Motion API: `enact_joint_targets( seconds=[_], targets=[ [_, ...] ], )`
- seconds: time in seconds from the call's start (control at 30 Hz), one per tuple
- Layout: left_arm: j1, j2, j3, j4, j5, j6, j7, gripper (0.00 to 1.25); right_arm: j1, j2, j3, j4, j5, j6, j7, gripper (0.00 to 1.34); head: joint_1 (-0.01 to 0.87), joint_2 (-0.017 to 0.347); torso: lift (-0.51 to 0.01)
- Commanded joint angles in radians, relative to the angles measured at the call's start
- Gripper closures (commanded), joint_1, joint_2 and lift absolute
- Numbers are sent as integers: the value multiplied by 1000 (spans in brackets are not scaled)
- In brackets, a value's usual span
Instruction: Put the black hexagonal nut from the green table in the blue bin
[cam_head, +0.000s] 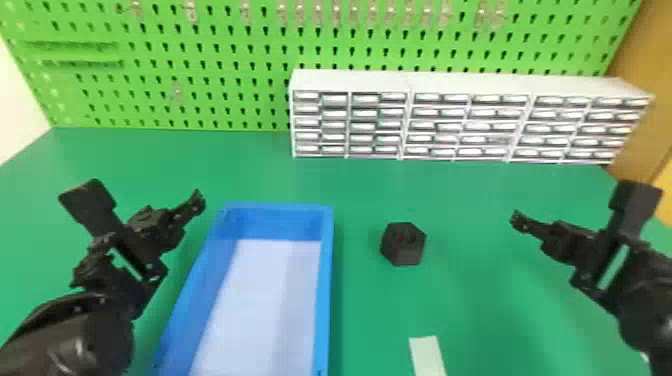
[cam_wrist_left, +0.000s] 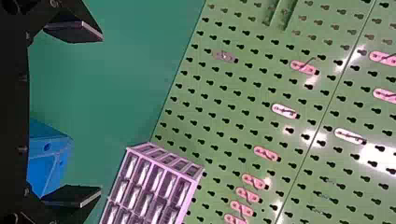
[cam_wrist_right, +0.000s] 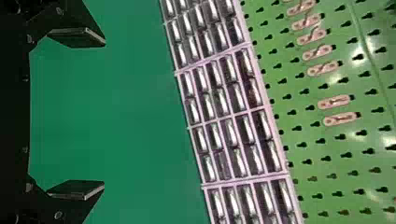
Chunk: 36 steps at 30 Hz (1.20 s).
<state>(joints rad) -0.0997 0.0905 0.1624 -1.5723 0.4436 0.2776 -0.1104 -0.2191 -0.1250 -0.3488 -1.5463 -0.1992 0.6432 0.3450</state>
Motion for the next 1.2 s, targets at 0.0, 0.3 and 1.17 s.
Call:
enact_joint_targets(
  seconds=[0.0, 0.3, 1.17],
  targets=[
    [0, 2, 2, 0, -2, 0, -2, 127, -69, 5, 21, -3, 78, 124, 0, 213, 666, 32, -100],
    [-6, 2, -9, 0, -16, 0, -3, 127, -183, -47, 131, -1, 173, 374, -1, 213, 666, 32, -100],
    [-12, 15, -41, 0, -19, 0, -5, 127, -359, -30, 320, 66, 268, 642, -1, 211, 666, 32, -100]
  ],
)
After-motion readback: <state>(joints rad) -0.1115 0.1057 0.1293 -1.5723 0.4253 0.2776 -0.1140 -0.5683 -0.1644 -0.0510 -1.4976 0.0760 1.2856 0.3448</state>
